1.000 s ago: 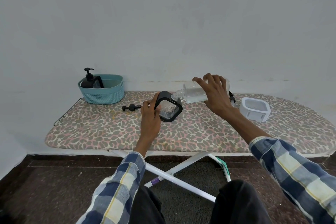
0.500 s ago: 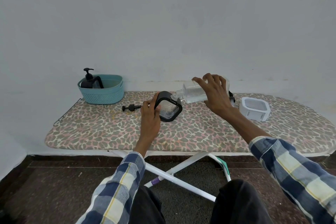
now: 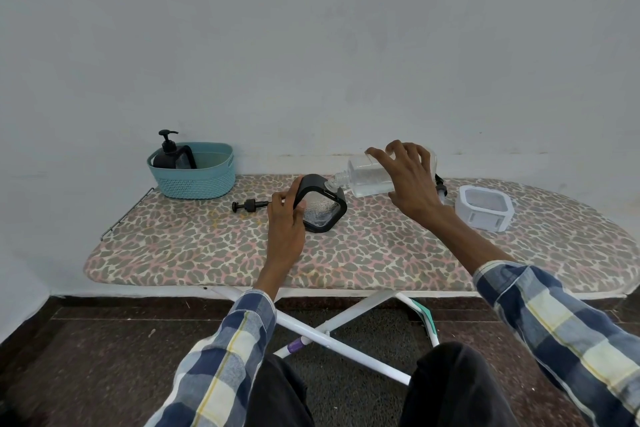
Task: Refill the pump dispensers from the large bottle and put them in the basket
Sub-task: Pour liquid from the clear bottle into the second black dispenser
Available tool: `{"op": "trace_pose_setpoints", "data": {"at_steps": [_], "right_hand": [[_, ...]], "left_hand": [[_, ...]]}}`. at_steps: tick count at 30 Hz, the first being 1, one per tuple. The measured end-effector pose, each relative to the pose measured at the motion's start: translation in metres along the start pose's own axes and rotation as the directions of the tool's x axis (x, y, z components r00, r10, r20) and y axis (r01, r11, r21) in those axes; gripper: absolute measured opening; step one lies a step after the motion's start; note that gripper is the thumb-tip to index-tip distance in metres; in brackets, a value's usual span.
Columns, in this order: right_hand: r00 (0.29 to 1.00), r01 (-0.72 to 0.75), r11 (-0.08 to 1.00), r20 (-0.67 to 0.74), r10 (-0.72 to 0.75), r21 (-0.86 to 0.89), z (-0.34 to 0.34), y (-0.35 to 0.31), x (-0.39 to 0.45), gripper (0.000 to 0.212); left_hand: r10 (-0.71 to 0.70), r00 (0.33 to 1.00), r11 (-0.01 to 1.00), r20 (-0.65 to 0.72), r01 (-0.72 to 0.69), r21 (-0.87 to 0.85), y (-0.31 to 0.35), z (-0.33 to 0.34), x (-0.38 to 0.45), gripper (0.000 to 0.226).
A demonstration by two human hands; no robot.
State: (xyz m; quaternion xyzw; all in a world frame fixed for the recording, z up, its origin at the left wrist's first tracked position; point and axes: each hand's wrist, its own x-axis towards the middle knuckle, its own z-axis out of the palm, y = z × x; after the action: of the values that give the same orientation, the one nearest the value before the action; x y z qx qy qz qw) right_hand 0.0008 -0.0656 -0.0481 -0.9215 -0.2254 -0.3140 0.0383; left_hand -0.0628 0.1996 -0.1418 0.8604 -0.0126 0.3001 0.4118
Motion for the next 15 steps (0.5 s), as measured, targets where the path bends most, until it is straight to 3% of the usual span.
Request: {"op": "trace_pose_setpoints", "data": {"at_steps": [15], "right_hand": [[1.0,-0.008,1.0,-0.001,0.008,-0.009,0.0006,-0.0005,-0.0006,0.11]], "left_hand": [[-0.01,1.0,1.0,-0.005,0.01,-0.009,0.0011,-0.0007,-0.001,0.052]]}}
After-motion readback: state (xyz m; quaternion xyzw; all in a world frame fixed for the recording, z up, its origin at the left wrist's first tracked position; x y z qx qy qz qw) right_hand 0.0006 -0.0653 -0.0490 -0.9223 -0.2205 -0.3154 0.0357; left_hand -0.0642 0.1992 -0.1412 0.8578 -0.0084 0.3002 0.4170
